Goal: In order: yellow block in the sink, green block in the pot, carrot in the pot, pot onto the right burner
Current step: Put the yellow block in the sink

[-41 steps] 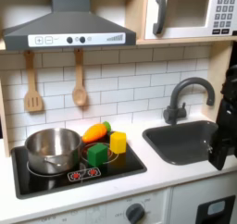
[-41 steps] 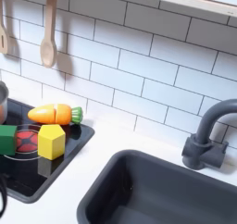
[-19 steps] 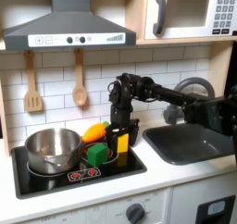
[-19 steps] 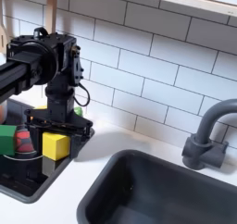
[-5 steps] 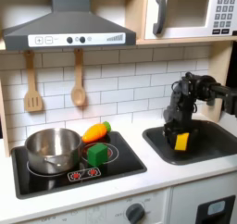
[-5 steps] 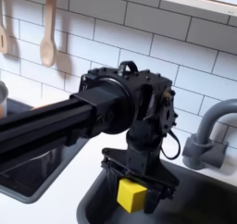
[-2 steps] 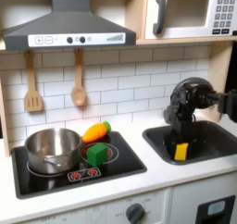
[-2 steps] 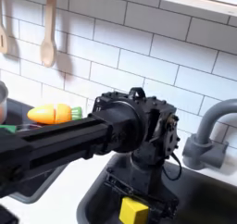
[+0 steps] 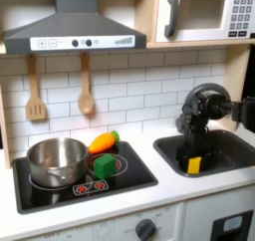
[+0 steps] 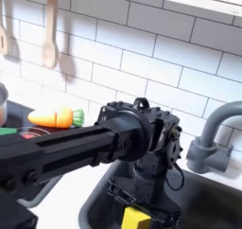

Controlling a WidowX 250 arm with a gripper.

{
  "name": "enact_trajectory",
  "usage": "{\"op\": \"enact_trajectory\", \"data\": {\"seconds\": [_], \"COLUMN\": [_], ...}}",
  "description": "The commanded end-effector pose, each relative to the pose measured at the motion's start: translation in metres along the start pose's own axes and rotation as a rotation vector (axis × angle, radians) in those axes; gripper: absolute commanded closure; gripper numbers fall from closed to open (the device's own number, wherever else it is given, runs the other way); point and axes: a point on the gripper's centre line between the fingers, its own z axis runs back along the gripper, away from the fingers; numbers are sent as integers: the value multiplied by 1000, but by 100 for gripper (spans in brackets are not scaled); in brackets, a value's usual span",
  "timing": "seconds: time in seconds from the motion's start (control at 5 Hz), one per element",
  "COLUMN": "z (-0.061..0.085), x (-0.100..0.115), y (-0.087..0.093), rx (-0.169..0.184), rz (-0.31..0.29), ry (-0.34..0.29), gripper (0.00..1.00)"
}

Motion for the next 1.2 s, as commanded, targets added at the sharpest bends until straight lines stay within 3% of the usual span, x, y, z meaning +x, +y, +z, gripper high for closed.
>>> {"op": "enact_trajectory", "data": {"seconds": [0.0, 0.4, 0.6, 0.8, 1.0], "z": [-10, -11, -10, -9, -6], "x": [1, 0, 1, 1, 1], "y": [3, -1, -1, 0, 0], "rx": [3, 1, 0, -1, -4], "rz": [-1, -13, -26, -19, -21], "ry": [10, 11, 12, 6, 0], "gripper": [100, 100, 28, 0, 0]}}
